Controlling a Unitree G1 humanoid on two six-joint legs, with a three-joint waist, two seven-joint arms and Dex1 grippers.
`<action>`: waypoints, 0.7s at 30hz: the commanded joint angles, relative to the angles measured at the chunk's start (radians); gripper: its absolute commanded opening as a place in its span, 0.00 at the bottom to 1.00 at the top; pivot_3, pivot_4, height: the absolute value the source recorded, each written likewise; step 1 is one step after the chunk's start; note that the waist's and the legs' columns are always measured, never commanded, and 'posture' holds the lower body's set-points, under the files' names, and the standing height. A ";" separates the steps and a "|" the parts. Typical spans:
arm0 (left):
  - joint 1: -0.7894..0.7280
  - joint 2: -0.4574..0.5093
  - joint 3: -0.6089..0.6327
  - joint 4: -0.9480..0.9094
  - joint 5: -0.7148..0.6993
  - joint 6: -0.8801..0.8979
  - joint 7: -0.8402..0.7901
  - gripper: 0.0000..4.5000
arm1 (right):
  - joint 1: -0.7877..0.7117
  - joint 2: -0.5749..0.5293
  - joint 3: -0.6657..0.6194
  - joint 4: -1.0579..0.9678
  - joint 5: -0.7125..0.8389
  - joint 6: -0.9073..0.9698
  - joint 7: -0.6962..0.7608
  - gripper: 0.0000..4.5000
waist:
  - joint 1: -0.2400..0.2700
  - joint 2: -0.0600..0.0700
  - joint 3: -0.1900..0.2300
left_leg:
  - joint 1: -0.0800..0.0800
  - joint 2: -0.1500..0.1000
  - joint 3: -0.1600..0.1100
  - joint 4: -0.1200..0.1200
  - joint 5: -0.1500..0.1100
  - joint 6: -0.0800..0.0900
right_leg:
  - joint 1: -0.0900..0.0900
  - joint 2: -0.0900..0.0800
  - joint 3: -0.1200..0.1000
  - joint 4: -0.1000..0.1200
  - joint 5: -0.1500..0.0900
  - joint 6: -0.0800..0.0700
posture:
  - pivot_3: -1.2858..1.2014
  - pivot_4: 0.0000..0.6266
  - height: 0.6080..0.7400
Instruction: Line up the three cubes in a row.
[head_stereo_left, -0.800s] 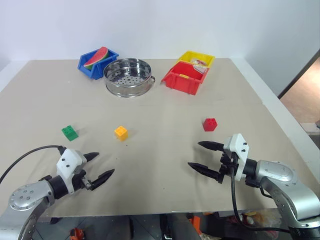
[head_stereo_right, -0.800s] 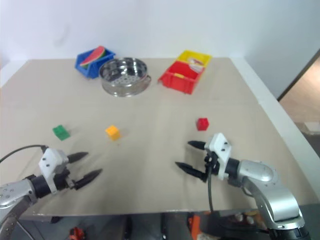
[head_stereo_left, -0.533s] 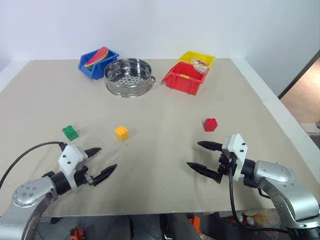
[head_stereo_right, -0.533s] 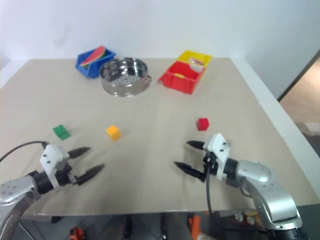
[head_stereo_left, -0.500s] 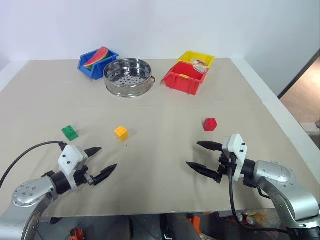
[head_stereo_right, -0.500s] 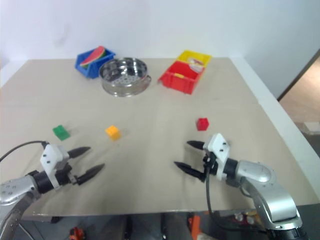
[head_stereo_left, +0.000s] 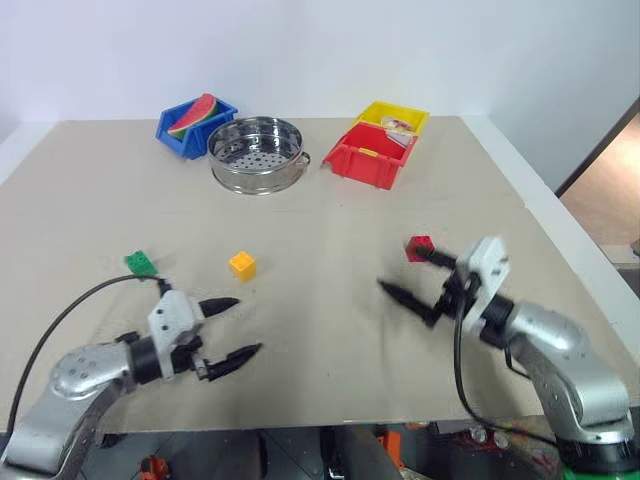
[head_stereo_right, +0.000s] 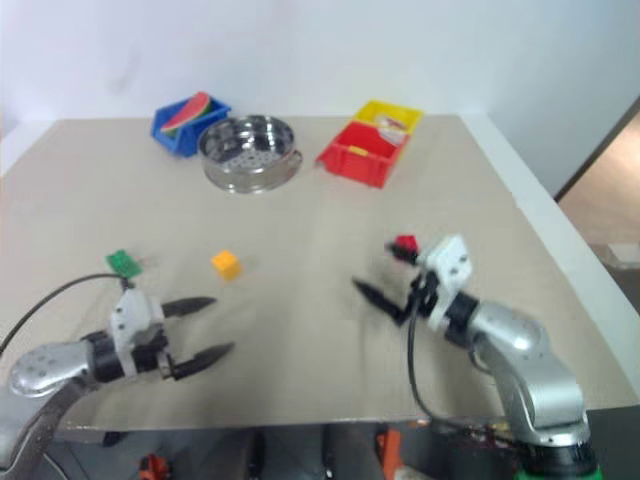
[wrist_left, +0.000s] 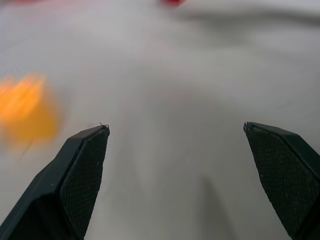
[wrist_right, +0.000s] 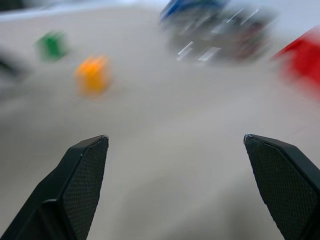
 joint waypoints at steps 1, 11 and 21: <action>-0.075 0.028 -0.037 -0.023 -0.049 0.051 -0.046 0.99 | -0.067 0.030 -0.055 0.041 -0.038 0.027 -0.141 1.00 | 0.000 0.000 0.000 | 0.000 -0.001 0.000 0.000 0.000 0.000 | 0.000 0.000 0.001 0.000 0.000 0.000 | 0.52 0.24 1.00; -0.277 0.028 -0.135 0.097 -0.078 0.111 -0.154 0.99 | -0.144 0.076 0.002 0.210 -0.146 0.081 -0.273 1.00 | -0.002 0.000 0.000 | 0.000 0.000 0.004 -0.002 -0.002 0.004 | -0.002 0.003 0.013 0.000 0.002 0.003 | 0.52 0.24 1.00; -0.341 -0.060 -0.144 0.206 0.051 -0.022 -0.064 0.99 | -0.184 0.101 0.042 0.293 -0.175 0.083 -0.254 1.00 | -0.002 0.000 0.000 | 0.000 0.001 0.005 -0.002 -0.002 0.005 | -0.002 0.006 0.015 0.000 0.003 0.004 | 0.52 0.24 1.00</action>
